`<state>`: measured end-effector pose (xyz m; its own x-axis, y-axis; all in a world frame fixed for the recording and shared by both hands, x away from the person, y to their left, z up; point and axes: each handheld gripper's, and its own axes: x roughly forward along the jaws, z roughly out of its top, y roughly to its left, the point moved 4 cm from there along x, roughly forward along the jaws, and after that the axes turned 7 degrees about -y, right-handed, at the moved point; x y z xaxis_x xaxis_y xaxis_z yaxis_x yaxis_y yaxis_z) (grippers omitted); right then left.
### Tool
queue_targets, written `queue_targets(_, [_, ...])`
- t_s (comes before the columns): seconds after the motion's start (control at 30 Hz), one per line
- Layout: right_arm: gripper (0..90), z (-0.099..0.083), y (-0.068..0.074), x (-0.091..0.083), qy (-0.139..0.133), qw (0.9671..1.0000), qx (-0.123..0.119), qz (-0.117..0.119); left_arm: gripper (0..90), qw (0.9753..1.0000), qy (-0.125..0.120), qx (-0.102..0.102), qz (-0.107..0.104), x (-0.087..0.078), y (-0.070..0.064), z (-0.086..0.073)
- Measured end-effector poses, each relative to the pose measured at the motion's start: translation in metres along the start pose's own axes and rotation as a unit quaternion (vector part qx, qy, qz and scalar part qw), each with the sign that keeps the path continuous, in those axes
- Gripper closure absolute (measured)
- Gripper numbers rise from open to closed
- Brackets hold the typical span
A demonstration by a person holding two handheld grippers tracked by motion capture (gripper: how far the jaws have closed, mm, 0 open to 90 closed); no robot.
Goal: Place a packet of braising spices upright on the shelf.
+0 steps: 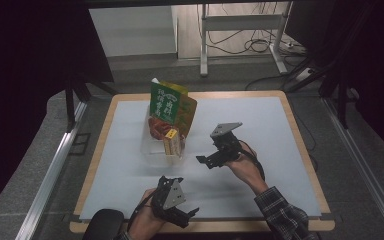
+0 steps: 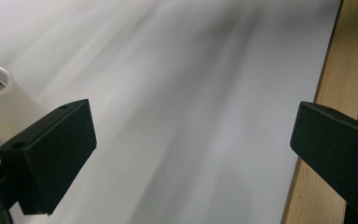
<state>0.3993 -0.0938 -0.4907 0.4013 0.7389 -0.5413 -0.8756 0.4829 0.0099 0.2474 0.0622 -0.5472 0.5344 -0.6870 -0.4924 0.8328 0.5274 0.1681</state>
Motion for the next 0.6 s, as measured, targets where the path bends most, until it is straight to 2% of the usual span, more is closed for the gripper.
queue_targets(0.27, [1.2,-0.011,-0.005,-0.011,0.003,0.9999,0.005,-0.013,0.0,1.0000,-0.002,-0.002,0.002,0.000,0.001,0.000])
queue_targets(0.6, [1.2,-0.021,-0.009,-0.019,0.002,0.9998,0.010,-0.016,0.1,1.0000,0.001,-0.003,0.005,-0.001,0.003,-0.002])
